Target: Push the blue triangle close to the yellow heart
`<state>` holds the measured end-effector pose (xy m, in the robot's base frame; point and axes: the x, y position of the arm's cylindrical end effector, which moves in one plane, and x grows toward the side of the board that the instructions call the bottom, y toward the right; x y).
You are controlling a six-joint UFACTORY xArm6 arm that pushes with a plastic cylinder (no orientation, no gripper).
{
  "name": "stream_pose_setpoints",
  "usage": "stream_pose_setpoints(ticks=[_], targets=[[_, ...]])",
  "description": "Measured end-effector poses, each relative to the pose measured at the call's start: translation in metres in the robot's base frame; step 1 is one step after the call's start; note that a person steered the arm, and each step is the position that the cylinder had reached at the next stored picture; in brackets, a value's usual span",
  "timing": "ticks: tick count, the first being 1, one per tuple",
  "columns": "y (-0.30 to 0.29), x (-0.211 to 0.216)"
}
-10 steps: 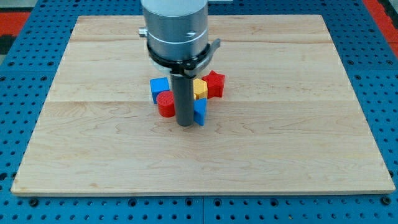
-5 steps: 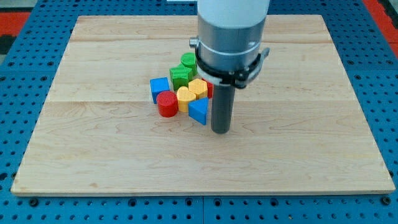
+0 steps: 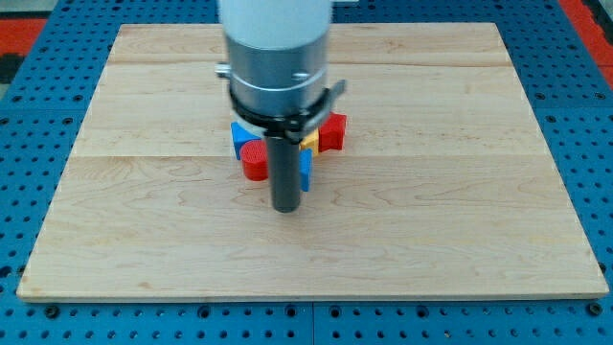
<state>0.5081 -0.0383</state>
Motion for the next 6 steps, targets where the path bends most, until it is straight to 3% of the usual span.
stream_pose_setpoints(ticks=[6], targets=[[0.021,-0.021]])
